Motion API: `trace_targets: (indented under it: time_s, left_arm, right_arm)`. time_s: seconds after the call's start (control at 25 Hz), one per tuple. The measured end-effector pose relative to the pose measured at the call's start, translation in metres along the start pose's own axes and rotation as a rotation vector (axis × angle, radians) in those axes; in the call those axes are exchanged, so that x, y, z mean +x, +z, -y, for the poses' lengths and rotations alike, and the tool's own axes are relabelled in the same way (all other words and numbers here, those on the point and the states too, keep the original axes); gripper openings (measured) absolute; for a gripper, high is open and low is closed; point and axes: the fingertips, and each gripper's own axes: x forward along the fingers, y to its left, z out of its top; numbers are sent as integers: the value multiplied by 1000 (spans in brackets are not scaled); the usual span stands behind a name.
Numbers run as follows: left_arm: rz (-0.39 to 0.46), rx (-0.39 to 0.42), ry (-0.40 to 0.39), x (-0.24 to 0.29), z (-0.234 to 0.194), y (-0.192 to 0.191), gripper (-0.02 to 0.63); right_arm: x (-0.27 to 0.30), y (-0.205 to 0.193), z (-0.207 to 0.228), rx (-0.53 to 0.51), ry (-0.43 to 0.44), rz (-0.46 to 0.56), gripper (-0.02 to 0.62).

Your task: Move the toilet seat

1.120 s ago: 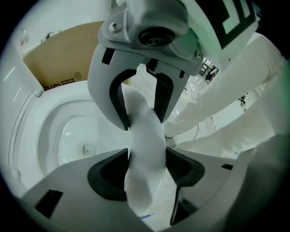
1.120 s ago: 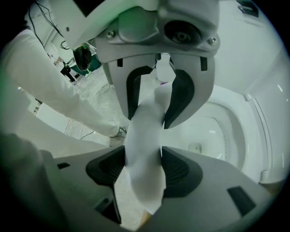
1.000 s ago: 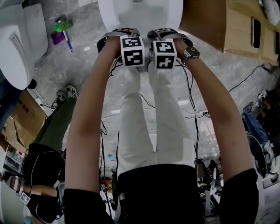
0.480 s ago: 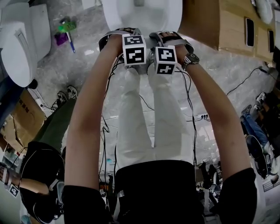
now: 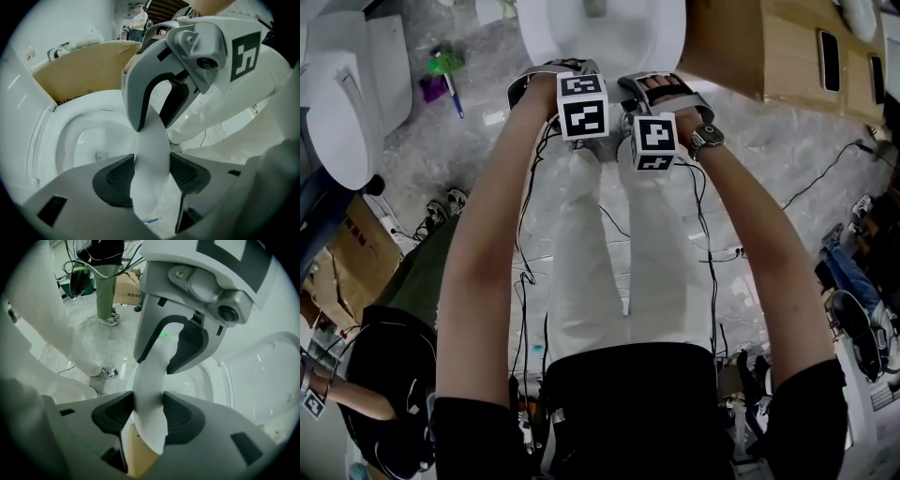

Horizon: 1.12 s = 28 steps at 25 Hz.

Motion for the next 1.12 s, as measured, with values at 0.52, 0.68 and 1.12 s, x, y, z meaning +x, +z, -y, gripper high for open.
trace_targets:
  time_s: [0.52, 0.68, 1.12]
  left_arm:
    - [61, 96, 215, -35, -1, 6, 238]
    - [69, 93, 240, -46, -6, 6, 238]
    - [54, 89, 364, -78, -10, 15, 230]
  right_arm:
    - [-36, 7, 20, 0, -19, -2, 192]
    - [-44, 10, 29, 3, -48, -11, 181]
    - [-75, 13, 45, 0, -84, -53, 163]
